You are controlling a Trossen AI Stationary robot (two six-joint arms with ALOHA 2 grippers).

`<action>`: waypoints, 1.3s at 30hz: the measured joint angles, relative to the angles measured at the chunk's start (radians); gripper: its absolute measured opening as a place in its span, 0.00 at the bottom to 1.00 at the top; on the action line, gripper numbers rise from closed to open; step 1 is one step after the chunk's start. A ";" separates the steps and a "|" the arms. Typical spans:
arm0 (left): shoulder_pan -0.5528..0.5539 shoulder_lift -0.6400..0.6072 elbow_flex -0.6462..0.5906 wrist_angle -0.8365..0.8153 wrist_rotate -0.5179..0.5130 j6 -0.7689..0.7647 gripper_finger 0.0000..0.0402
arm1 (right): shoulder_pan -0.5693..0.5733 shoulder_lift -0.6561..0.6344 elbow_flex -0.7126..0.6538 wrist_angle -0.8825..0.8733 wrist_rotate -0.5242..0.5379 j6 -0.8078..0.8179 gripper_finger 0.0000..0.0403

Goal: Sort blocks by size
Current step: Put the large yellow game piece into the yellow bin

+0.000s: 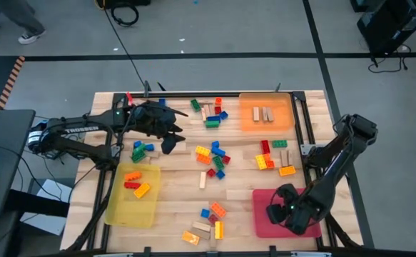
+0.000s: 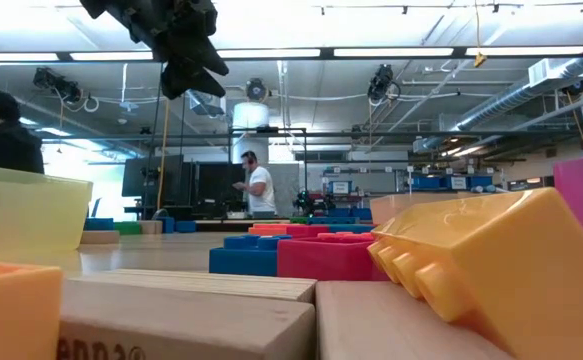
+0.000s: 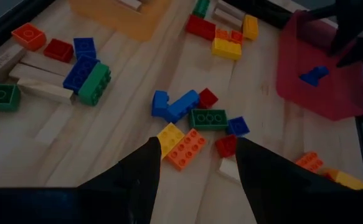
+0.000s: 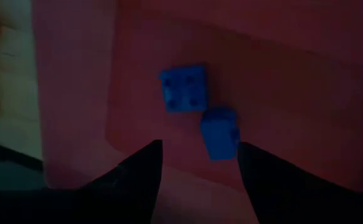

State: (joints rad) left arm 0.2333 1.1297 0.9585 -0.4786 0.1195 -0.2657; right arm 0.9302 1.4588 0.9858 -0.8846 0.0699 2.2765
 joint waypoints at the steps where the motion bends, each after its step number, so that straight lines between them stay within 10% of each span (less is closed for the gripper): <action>1: 0.000 0.000 0.000 0.000 -0.001 0.000 0.53 | 0.000 -0.009 0.013 -0.038 0.021 0.000 0.54; 16: -0.066 0.000 0.000 0.004 -0.032 -0.016 0.53 | -0.152 -0.048 0.239 -0.505 0.288 -0.186 0.44; 39: -0.066 0.000 0.000 0.013 -0.116 -0.059 0.53 | -0.581 -0.258 -0.026 -0.516 -0.032 -1.150 0.56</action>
State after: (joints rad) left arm 0.1673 1.1300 0.9585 -0.4660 0.0039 -0.3245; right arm 0.3488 1.2003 0.9601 -1.4008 0.0382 1.1269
